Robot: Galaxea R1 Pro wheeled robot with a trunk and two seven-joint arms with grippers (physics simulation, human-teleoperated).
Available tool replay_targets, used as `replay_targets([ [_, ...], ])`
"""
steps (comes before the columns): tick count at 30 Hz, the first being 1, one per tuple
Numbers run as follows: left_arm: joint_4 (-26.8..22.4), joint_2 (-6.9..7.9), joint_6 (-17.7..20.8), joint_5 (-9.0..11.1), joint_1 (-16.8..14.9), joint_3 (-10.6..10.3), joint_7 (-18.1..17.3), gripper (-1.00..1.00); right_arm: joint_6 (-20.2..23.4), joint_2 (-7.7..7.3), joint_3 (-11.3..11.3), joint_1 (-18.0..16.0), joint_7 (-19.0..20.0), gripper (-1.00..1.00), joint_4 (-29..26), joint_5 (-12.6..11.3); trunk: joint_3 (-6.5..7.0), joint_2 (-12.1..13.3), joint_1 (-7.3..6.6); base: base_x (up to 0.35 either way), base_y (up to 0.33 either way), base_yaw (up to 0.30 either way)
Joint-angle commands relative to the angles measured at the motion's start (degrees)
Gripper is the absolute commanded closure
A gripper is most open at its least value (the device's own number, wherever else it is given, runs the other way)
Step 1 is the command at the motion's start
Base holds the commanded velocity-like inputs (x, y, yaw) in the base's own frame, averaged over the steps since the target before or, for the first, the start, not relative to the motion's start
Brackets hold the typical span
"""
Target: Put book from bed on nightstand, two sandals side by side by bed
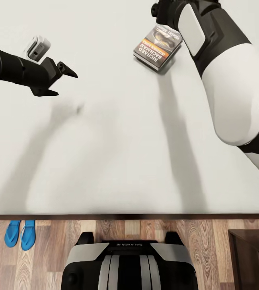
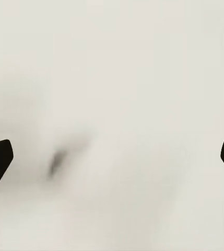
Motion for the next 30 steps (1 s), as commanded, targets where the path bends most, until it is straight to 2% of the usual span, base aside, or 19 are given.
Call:
replay_targets([
  [1, -0.02, 0.04, 0.5, 0.25, -0.06, -0.08, 0.4, -1.0, 0.2, 0.03, -0.08, 0.34, -0.33, -1.0, -0.01, -0.61, -0.02, -0.01, 0.03, 0.247, 0.0, 0.0],
  [12, -0.03, 0.05, 0.52, 0.31, -0.06, -0.27, 0.39, -1.0, 0.1, 0.03, -0.57, 2.17, -0.39, -1.0, 2.89, -1.17, -0.02, -0.01, 0.03, 0.087, 0.0, 0.0],
  [14, -0.02, 0.02, 0.51, 0.34, -0.06, -0.25, 0.33, -1.0, -0.07, -2.17, -1.92, 2.24, -0.37, -1.0, 4.48, -1.97, -0.02, -0.01, 0.03, 0.017, 0.0, 0.0],
  [18, 0.03, -0.06, 0.5, 0.33, -0.2, -0.16, 0.36, -1.0, -1.99, -3.69, -4.1, 1.9, -0.36, -1.0, 5.14, -2.89, -0.02, -0.01, 0.03, 0.016, 0.0, 0.0],
  [30, -0.01, -0.12, 0.5, 0.11, -0.18, -0.45, 0.38, -1.0, -3.48, -4.34, -5.11, 1.6, -0.27, -1.0, 4.66, -3.13, -0.02, -0.01, 0.03, 0.132, 0.0, 0.0],
])
